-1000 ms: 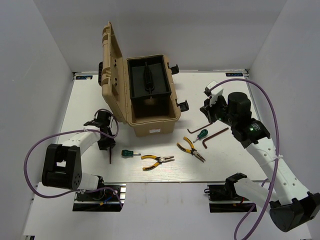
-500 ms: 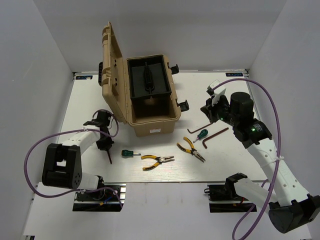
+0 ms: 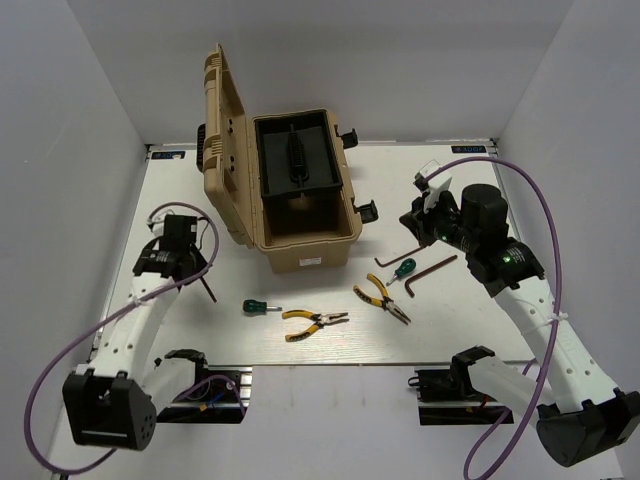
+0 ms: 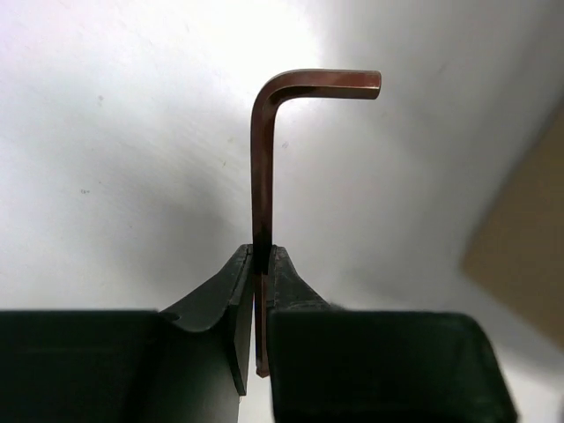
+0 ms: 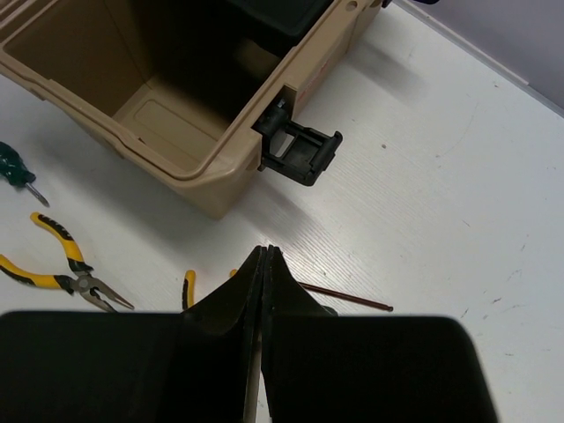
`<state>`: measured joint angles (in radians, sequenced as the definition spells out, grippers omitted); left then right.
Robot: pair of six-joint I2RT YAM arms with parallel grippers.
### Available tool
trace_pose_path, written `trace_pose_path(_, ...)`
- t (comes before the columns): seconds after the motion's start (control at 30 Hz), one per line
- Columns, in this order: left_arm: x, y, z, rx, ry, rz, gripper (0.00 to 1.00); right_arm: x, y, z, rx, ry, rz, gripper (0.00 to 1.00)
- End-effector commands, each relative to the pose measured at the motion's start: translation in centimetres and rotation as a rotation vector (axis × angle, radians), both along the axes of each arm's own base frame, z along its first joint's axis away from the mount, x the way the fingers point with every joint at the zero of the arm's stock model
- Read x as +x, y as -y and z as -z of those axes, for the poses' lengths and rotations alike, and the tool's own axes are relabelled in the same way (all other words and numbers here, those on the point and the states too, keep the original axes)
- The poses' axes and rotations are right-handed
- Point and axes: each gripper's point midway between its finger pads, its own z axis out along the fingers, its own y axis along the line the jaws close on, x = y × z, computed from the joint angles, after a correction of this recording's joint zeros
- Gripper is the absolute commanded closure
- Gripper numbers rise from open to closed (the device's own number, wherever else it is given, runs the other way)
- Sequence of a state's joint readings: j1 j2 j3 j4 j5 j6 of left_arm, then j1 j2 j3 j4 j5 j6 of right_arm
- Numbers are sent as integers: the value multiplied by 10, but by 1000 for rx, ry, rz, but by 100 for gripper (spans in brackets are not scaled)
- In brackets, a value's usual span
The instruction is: Sort the tools into containers
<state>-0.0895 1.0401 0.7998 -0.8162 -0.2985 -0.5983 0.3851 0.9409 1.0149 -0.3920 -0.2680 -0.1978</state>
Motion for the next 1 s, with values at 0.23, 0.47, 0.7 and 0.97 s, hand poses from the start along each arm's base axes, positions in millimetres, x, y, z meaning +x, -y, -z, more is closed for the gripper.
trace_pose_path(0.23,-16,-40,-118,78,291,-265,100,0,-1,-4,23,21,-12,100)
trace_pose_path(0.47,-23,-48,-233,42,616,-318,100,1,-5,6,15,-8,-27,100)
trace_pose_path(0.7,-5,-28,-311,-79,808,-235,100,2,-7,7,13,-22,-36,100)
trace_pose_path(0.97,26,28,-389,-238,949,65,100,3,-7,19,1,-50,-36,100)
